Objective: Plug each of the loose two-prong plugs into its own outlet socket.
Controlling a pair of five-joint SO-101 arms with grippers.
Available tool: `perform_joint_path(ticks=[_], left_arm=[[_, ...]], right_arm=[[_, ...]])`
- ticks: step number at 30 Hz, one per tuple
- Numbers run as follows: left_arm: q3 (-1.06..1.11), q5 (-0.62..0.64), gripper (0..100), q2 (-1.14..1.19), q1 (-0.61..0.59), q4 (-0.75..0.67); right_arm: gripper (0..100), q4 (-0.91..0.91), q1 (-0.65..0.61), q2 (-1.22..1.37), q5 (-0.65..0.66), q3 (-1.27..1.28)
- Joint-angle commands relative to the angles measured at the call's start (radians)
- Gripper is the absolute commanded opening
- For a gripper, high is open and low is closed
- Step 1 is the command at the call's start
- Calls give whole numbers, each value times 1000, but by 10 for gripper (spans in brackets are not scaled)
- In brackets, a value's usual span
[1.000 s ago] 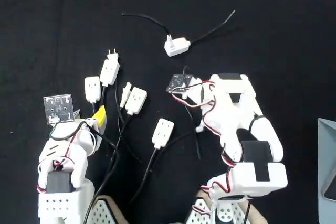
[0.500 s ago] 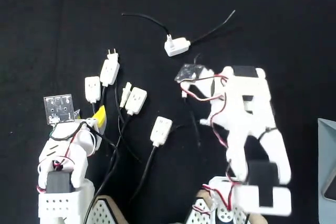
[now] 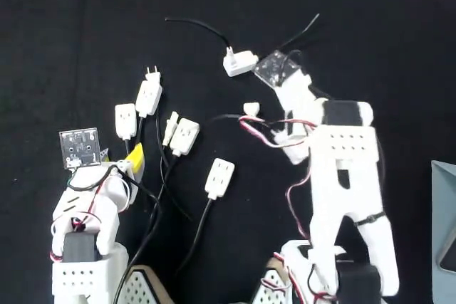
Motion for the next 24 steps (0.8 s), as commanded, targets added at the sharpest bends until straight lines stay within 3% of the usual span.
perform_joint_path(ticks=[1, 5, 10, 20, 24], left_arm=[[-12, -8, 234, -2, -5, -23], [-12, -8, 234, -2, -5, -23], [-12, -8, 234, -2, -5, -23], [-12, -8, 234, -2, -5, -23], [-12, -8, 234, -2, -5, -23]], right_arm=[[11, -28, -64, -25, -192, -47], [11, -167, -78, 21, -318, 47], [11, -356, -77, 111, -333, 189], [17, -367, -141, 323, -331, 206], [105, -341, -178, 380, -331, 189]])
